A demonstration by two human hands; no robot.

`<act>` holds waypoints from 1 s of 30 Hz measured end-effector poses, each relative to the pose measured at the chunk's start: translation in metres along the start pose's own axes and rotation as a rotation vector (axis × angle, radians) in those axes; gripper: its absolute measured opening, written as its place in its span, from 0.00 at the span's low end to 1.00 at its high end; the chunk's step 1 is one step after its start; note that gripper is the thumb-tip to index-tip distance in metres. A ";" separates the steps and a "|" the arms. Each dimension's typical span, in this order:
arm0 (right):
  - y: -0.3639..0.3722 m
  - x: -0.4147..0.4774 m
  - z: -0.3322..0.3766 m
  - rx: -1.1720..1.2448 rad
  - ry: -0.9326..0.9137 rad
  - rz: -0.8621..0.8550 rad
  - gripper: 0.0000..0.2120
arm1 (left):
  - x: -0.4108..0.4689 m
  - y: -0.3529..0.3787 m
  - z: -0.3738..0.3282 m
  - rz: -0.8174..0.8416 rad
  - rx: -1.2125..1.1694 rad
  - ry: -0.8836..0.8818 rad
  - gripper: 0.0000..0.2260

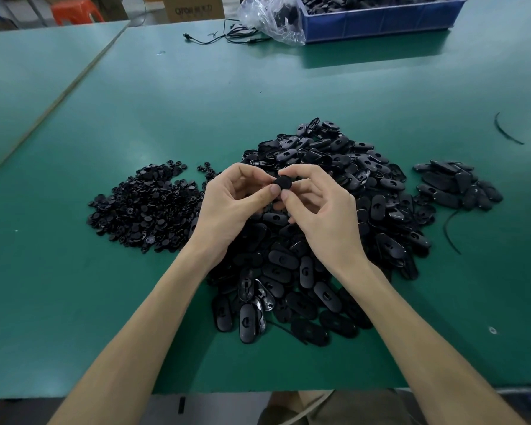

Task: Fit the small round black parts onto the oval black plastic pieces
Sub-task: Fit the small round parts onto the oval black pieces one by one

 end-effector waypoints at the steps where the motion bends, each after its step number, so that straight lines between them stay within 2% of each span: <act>1: 0.000 0.000 0.000 -0.005 0.002 0.003 0.13 | 0.000 0.001 0.000 0.010 0.007 -0.002 0.08; 30: 0.001 0.001 0.003 -0.151 -0.027 0.002 0.14 | 0.003 -0.001 0.007 0.075 0.049 -0.052 0.07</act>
Point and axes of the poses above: each hand's wrist, its own x-axis towards the middle knuckle, its own y-axis out of the palm, z = x × y, the point moved 10 cm from there along x, towards the middle knuckle, and after that the axes turned 13 degrees about z, right-handed, at the moved point
